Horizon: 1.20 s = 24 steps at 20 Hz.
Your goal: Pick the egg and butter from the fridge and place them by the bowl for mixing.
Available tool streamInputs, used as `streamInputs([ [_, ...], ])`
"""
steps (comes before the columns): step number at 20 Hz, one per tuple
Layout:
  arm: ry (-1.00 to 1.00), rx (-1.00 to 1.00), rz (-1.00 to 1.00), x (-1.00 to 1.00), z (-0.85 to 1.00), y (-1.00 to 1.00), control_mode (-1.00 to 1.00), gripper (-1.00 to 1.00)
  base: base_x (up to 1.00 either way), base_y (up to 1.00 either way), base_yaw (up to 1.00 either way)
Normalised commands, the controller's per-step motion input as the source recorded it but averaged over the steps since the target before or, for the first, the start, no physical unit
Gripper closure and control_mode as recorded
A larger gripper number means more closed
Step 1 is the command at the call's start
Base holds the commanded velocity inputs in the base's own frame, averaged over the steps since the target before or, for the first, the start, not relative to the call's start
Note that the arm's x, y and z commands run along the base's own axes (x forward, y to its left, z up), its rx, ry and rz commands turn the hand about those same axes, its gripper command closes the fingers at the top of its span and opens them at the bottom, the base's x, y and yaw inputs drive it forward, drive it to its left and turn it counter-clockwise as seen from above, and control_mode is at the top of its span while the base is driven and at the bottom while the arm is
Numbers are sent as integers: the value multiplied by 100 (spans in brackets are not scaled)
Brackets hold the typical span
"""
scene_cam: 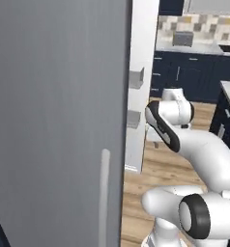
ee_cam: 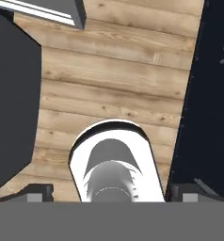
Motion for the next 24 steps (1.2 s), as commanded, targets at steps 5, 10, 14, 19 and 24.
streamInputs([
  [5, 0, 0, 0, 0, 0, 0, 100, -100, 31, -4, 72],
  [10, 0, 0, 0, 0, 0, 0, 100, -100, 76, -2, 37],
  [14, 0, 0, 0, 0, 0, 0, 100, -100, 69, -11, 40],
  [19, 0, 0, 0, 0, 0, 0, 100, -100, 54, -13, 56],
  [24, 0, 0, 0, 0, 0, 0, 100, -100, 52, -10, 63],
])
